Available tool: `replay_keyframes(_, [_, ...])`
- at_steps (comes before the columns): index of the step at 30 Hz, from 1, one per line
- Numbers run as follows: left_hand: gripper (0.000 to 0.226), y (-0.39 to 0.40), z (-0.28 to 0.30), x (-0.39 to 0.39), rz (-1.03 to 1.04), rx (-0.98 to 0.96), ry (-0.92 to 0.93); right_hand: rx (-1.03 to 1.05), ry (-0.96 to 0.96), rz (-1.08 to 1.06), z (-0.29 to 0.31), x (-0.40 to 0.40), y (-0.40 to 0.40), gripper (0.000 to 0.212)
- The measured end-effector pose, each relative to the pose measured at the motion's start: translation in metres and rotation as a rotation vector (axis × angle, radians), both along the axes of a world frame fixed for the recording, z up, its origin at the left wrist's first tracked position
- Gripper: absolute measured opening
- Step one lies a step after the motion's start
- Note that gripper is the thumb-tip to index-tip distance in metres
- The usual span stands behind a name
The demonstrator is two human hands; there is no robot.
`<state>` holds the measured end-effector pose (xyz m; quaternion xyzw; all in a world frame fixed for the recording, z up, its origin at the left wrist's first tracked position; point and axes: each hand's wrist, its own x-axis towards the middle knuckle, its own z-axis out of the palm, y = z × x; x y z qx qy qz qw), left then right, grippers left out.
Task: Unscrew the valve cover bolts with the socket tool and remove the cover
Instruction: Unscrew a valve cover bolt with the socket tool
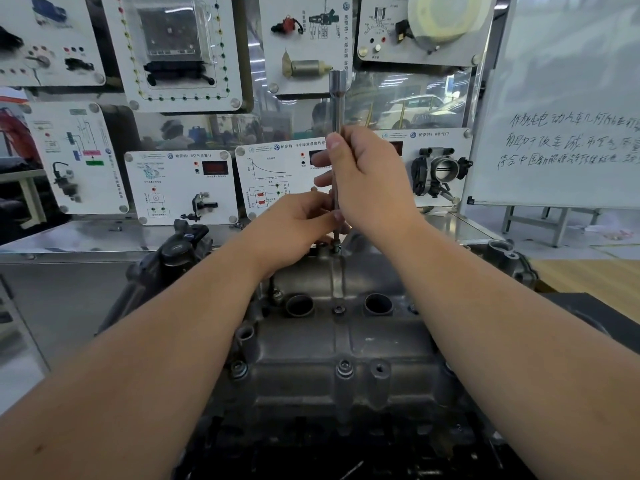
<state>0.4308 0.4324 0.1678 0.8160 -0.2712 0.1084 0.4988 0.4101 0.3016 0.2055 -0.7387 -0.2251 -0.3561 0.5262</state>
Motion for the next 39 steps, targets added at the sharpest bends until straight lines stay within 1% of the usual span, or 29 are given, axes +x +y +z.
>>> replay_keyframes(1, [0.015, -0.0001, -0.0001, 0.0003, -0.003, -0.007, -0.003, 0.001, 0.002, 0.005, -0.0003, -0.0001, 0.0003, 0.023])
replay_keyframes(3, [0.017, -0.0001, -0.0003, 0.0006, 0.000, -0.015, -0.008, 0.019, 0.009, 0.038, -0.0015, -0.0004, -0.0001, 0.011])
replay_keyframes(4, [0.018, 0.0001, -0.0004, 0.0008, 0.005, -0.011, -0.011, 0.034, 0.011, 0.054, -0.0017, -0.0007, -0.0007, 0.010])
replay_keyframes(6, [0.018, 0.0000, -0.0004, 0.0013, 0.012, -0.002, -0.015, 0.055, 0.002, 0.071, -0.0021, -0.0005, -0.0018, 0.015])
replay_keyframes(10, [0.012, -0.0012, -0.0002, 0.0022, 0.009, -0.015, 0.013, 0.050, -0.005, 0.051, -0.0007, -0.0002, -0.0018, 0.016])
replay_keyframes(15, [0.013, -0.0008, 0.0005, -0.0009, -0.008, -0.029, 0.022, 0.031, -0.002, 0.027, 0.0003, 0.0000, -0.0003, 0.023])
replay_keyframes(17, [0.015, -0.0011, 0.0011, -0.0014, -0.005, -0.037, 0.016, 0.033, 0.002, 0.037, -0.0001, -0.0008, -0.0003, 0.021])
replay_keyframes(19, [0.017, -0.0014, 0.0017, -0.0012, 0.004, -0.028, 0.005, 0.043, 0.003, 0.050, -0.0011, -0.0009, -0.0010, 0.015])
replay_keyframes(24, [0.010, -0.0015, 0.0006, -0.0001, 0.002, -0.027, 0.006, 0.048, -0.022, 0.033, -0.0013, 0.0006, -0.0022, 0.016])
replay_keyframes(26, [0.014, -0.0018, 0.0010, -0.0015, -0.005, -0.038, 0.024, 0.042, -0.020, 0.020, -0.0007, 0.0012, -0.0021, 0.015])
replay_keyframes(28, [0.017, -0.0013, 0.0015, -0.0028, -0.010, -0.031, 0.026, 0.031, -0.016, 0.009, -0.0007, 0.0015, -0.0017, 0.019])
replay_keyframes(30, [0.013, -0.0011, 0.0016, -0.0031, -0.003, -0.029, 0.022, 0.027, -0.011, 0.013, -0.0008, 0.0008, -0.0014, 0.022])
replay_keyframes(32, [0.009, -0.0006, 0.0009, -0.0016, 0.000, -0.025, 0.016, 0.027, -0.013, 0.024, -0.0016, 0.0001, -0.0010, 0.019])
replay_keyframes(34, [0.009, -0.0010, 0.0010, -0.0015, -0.009, -0.023, 0.015, 0.046, -0.014, 0.042, -0.0023, -0.0002, -0.0016, 0.011])
replay_keyframes(36, [0.006, -0.0012, 0.0006, -0.0011, -0.004, -0.021, 0.017, 0.081, -0.001, 0.066, -0.0025, -0.0003, -0.0026, 0.012])
replay_keyframes(39, [0.010, -0.0018, 0.0007, -0.0021, 0.005, -0.026, 0.031, 0.078, 0.013, 0.076, -0.0022, -0.0007, -0.0022, 0.015])
